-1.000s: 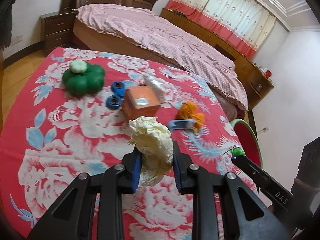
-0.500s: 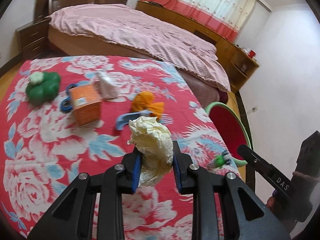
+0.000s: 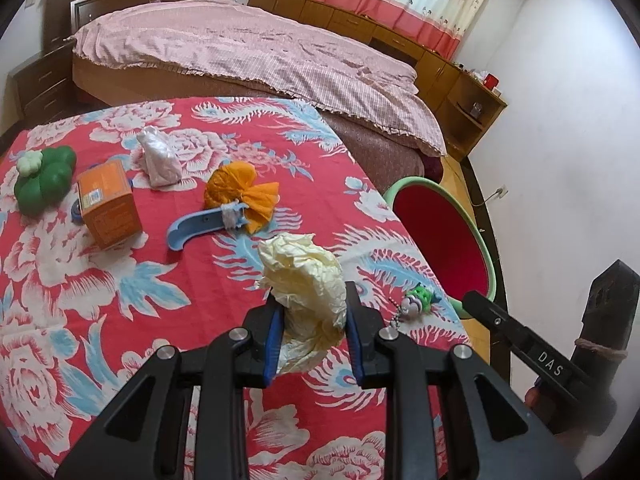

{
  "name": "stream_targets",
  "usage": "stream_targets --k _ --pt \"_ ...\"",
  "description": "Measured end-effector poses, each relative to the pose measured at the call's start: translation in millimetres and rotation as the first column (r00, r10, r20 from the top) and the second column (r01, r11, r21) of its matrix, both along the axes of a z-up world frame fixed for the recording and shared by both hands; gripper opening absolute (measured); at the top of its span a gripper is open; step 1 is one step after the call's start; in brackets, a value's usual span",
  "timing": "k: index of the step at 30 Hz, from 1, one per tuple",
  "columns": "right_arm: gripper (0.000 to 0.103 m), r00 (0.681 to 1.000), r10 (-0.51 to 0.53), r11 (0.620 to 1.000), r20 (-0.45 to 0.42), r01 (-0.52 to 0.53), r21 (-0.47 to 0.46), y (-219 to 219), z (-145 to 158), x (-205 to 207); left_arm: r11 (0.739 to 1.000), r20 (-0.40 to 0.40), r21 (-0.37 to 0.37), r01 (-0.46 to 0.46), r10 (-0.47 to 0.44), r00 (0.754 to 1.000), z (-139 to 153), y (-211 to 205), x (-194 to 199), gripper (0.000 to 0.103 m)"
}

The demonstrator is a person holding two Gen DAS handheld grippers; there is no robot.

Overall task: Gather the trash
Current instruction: 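Carry the green toy figure and cream bag toward the red bucket with both grippers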

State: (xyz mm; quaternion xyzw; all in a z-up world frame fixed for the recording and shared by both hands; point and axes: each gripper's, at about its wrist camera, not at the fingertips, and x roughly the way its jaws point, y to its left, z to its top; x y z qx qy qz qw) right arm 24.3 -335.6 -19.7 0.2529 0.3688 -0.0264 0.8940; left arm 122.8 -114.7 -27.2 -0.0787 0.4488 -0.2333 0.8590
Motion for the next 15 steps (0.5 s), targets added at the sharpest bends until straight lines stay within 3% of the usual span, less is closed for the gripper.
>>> stream_targets --k 2,5,13,15 --pt "0.029 1.0 0.011 1.0 -0.018 -0.011 -0.005 4 -5 2 1.0 -0.003 0.002 -0.001 0.001 1.0 -2 1 -1 0.027" --pt "0.041 0.999 0.031 0.998 -0.04 -0.033 -0.046 13 -9 6 1.0 -0.005 0.001 -0.006 0.006 1.0 -3 3 -1 0.027" --pt "0.043 0.995 0.034 0.993 -0.096 -0.045 -0.113 23 -23 21 1.0 -0.008 -0.003 -0.03 0.03 1.0 -6 15 -1 0.027" --pt "0.049 0.994 0.029 0.99 -0.106 -0.043 -0.137 26 -26 25 0.999 -0.012 -0.006 -0.033 0.033 0.999 -7 17 0 0.027"
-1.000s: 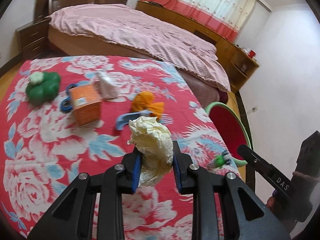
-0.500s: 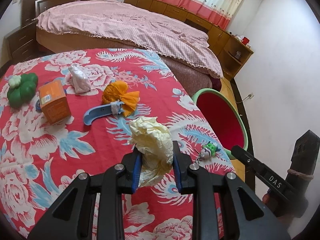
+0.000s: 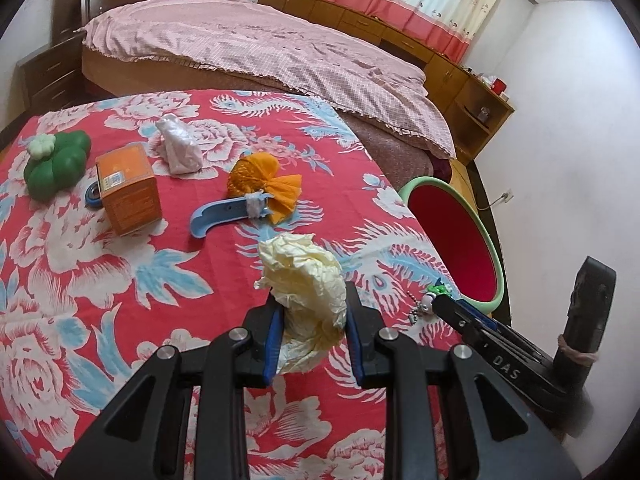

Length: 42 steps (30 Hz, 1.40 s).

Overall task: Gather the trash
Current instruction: 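Carry the green toy figure and cream bag toward the red bucket with both grippers, then open the right gripper over the bucket while the left holds the bag above it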

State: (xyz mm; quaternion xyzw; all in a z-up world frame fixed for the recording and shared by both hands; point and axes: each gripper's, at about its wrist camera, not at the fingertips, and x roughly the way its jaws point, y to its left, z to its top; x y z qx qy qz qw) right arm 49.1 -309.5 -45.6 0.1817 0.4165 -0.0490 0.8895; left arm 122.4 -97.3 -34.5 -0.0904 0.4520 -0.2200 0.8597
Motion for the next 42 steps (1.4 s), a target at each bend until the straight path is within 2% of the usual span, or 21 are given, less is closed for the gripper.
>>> stream_targets --k 3,12,13,14,15,17,24,33,42 --pt "0.052 1.0 0.0 1.0 -0.012 -0.001 -0.03 5 -3 6 1.0 -0.004 -0.007 -0.001 0.001 1.0 -2 3 1 0.027" --pt "0.051 1.0 0.017 0.987 0.001 -0.017 -0.161 25 -7 14 1.0 -0.017 -0.019 -0.007 0.007 1.0 -7 9 3 0.027" --pt "0.047 1.0 0.017 0.985 0.001 -0.017 -0.172 26 -8 14 1.0 -0.02 -0.021 -0.007 0.007 1.0 -8 10 4 0.027" --pt "0.036 1.0 0.011 0.981 -0.001 -0.011 -0.192 28 -8 14 1.0 -0.022 -0.022 -0.007 0.007 1.0 -8 10 3 0.027" --pt "0.03 1.0 0.005 0.978 -0.003 -0.005 -0.21 28 -9 14 1.0 -0.023 -0.023 -0.006 0.006 1.0 -9 10 3 0.027" --pt "0.027 1.0 0.002 0.982 0.003 -0.001 -0.187 24 -9 13 1.0 -0.025 -0.021 -0.002 0.002 1.0 -10 9 4 0.027" --pt "0.026 1.0 -0.002 0.998 0.029 0.004 -0.06 6 -8 6 1.0 -0.019 -0.015 0.011 -0.011 1.0 -9 3 5 0.027" --pt "0.026 0.995 -0.024 1.0 0.096 0.024 0.0 -11 12 -6 0.999 -0.002 0.014 0.046 -0.046 0.999 -3 -16 5 0.027" --pt "0.027 0.987 -0.102 0.995 0.125 0.1 0.022 -54 23 -5 0.993 0.009 0.042 0.107 -0.108 0.994 3 -53 13 0.027"
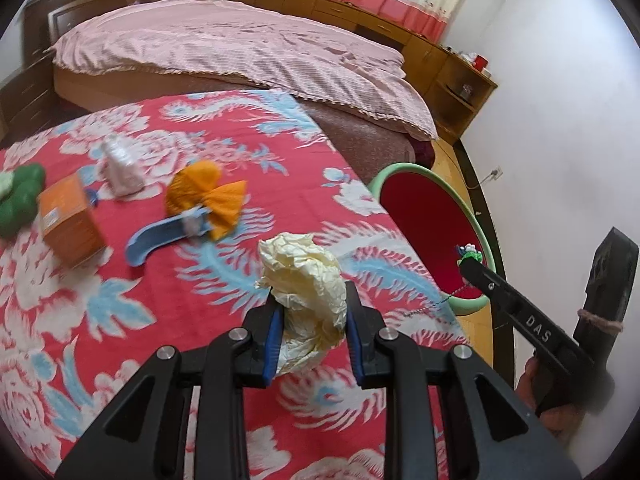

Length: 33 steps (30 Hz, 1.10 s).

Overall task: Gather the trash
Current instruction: 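Open the right gripper over the bucket while the left holds the bag above it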

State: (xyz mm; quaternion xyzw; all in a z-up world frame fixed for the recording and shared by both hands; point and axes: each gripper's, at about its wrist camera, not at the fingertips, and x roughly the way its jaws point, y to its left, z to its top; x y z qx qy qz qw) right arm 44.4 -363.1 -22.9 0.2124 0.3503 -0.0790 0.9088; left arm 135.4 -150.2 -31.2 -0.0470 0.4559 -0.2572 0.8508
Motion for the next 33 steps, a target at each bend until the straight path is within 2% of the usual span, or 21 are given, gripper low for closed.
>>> stream_targets --k 6,12,17,27,33 --pt "0.027 0.998 -0.055 0.998 0.013 0.056 -0.015 -33 5 6 0.998 0.018 0.015 0.054 -0.054 0.998 7 -32 9 0.027" --pt "0.028 0.995 -0.098 0.995 -0.017 0.097 -0.018 -64 -5 16 0.993 0.023 0.031 0.114 -0.114 0.993 8 -67 17 0.027" --pt "0.03 0.992 -0.12 0.992 -0.04 0.121 0.023 -85 -17 16 0.987 0.017 0.047 0.156 -0.157 0.987 4 -94 22 0.027" --pt "0.03 0.988 -0.152 0.984 -0.041 0.155 0.084 -103 -22 -1 0.97 -0.008 0.08 0.228 -0.228 0.974 -9 -135 26 0.027" --pt "0.033 0.984 -0.174 0.979 -0.045 0.178 0.096 -105 -23 -14 0.958 0.004 0.108 0.266 -0.268 0.963 -17 -159 26 0.027"
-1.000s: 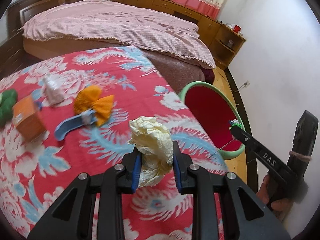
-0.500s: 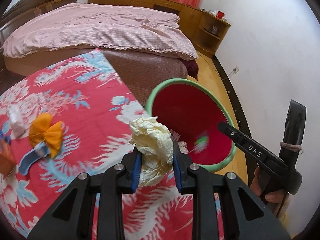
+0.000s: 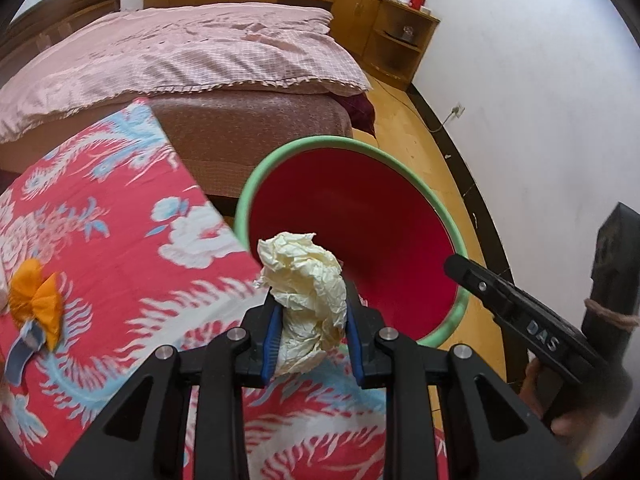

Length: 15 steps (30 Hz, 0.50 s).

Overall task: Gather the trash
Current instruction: 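Open the right gripper over the bucket while the left holds the bag above it, then open the left gripper over the bucket to drop the cream bag, withdraw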

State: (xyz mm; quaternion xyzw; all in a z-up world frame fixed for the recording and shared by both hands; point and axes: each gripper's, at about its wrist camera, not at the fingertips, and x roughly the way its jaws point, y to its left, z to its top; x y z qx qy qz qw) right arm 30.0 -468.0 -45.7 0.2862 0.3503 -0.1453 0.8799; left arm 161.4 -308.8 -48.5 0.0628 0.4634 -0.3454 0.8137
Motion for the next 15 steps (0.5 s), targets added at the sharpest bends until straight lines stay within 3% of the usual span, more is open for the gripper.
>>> stream_targets --k 4,9,13,15 --pt "0.036 1.0 -0.019 1.0 -0.001 0.019 0.011 -3 -1 -9 1.0 0.017 0.017 0.019 -0.02 1.0 -3 -11 -2 0.028" --pt "0.042 0.999 -0.04 0.999 -0.003 0.04 0.011 -8 -1 -15 1.0 0.012 0.018 0.014 -0.014 1.0 -5 -15 -4 0.041" --pt "0.043 0.999 -0.039 0.999 -0.004 0.039 0.018 -6 -1 -15 1.0 0.009 0.022 0.01 -0.011 1.0 -5 -15 -3 0.042" --pt "0.048 0.999 -0.037 0.999 -0.005 0.037 0.02 -5 -1 -16 1.0 0.008 0.008 0.015 -0.015 1.0 -3 -14 -4 0.042"
